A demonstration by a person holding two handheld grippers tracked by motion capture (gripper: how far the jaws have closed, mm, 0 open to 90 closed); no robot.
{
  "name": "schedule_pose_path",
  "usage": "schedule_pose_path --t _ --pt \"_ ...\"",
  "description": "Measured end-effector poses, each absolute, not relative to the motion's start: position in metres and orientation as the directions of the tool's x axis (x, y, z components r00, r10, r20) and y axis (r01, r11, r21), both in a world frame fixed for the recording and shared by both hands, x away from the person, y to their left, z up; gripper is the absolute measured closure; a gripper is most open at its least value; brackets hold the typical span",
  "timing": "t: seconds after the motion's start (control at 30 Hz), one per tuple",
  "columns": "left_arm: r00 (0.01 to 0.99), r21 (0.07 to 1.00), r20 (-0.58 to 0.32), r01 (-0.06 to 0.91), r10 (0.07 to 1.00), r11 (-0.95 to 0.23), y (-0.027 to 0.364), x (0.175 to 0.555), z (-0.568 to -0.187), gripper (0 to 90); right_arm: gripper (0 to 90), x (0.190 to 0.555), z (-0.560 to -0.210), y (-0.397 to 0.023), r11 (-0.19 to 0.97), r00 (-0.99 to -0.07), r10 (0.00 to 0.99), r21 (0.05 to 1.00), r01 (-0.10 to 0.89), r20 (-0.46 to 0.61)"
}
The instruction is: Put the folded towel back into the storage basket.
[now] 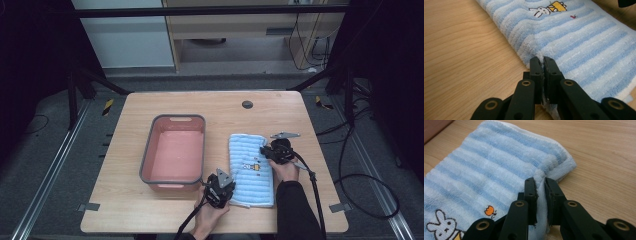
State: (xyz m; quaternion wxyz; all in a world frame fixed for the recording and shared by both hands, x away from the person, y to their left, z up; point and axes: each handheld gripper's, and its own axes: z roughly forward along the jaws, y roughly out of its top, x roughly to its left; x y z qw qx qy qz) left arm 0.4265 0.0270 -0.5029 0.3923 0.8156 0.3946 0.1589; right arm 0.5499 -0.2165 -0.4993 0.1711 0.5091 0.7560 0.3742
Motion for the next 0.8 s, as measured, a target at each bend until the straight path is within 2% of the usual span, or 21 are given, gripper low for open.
schedule_pose_path --t 0.37,0.8 --pt "0.654 0.8 -0.078 0.491 0.753 -0.344 0.036 0.422 -0.486 87.3 81.5 0.537 -0.473 -0.218 0.2 -0.447 0.889 0.792 0.577 0.101" --pt "0.672 0.833 -0.063 0.442 0.738 -0.332 0.043 0.415 -0.458 87.4 81.5 0.524 -0.441 -0.213 0.216 -0.461 0.886 0.834 0.508 0.051"
